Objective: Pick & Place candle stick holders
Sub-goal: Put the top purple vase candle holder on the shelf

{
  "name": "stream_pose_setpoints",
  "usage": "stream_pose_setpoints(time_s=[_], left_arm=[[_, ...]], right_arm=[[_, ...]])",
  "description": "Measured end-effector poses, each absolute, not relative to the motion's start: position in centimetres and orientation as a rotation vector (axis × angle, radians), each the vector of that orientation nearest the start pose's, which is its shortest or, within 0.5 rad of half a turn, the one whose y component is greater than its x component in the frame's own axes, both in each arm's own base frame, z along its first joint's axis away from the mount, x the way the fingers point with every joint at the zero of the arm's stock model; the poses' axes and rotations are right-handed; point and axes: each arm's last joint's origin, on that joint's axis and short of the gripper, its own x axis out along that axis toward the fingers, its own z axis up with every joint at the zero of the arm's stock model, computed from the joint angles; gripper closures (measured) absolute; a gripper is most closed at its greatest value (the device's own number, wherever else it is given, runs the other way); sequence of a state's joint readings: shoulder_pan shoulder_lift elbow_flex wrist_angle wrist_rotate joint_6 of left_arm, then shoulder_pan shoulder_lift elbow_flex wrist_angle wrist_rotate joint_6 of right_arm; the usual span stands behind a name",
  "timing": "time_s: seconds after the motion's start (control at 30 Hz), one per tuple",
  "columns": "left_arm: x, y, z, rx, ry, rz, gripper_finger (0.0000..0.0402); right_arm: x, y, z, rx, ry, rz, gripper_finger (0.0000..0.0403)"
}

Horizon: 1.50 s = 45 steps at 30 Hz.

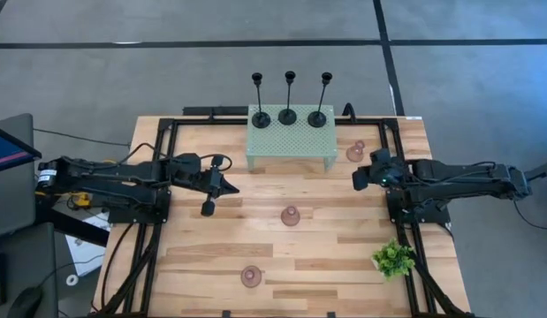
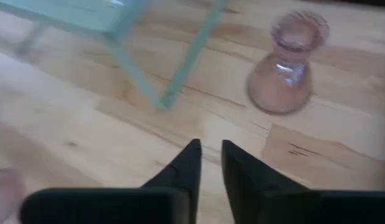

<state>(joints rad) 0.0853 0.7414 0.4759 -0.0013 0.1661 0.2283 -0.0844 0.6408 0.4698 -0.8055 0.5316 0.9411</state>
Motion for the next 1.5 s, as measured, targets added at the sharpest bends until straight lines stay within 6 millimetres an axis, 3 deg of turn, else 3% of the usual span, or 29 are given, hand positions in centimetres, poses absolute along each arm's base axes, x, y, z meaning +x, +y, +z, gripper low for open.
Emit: stream_pose_setpoints(time_s=[0.3,0.47,0.6,1.13,1.5], left_arm=[[17.0,1.0,25.0,0.193,0.254,-0.110,0.0396],[17.0,1.0,25.0,0.193,0.255,-0.110,0.0392],[17.0,1.0,25.0,0.192,0.260,-0.111,0.0391],[17.0,1.0,24.8,0.190,0.275,-0.112,0.0394],[16.8,1.0,23.2,0.184,0.317,-0.117,0.0393]], right_arm=[[12.3,-3.9,18.5,0.661,0.666,-1.186,0.0231],[13.4,-4.9,17.9,0.638,0.671,-1.216,0.0162],[14.3,-5.8,17.8,0.572,0.644,-1.228,0.0130],[15.3,-9.6,17.1,0.550,0.578,-1.333,0.0116],[15.3,-11.1,16.6,0.560,0.577,-1.362,0.0116]])
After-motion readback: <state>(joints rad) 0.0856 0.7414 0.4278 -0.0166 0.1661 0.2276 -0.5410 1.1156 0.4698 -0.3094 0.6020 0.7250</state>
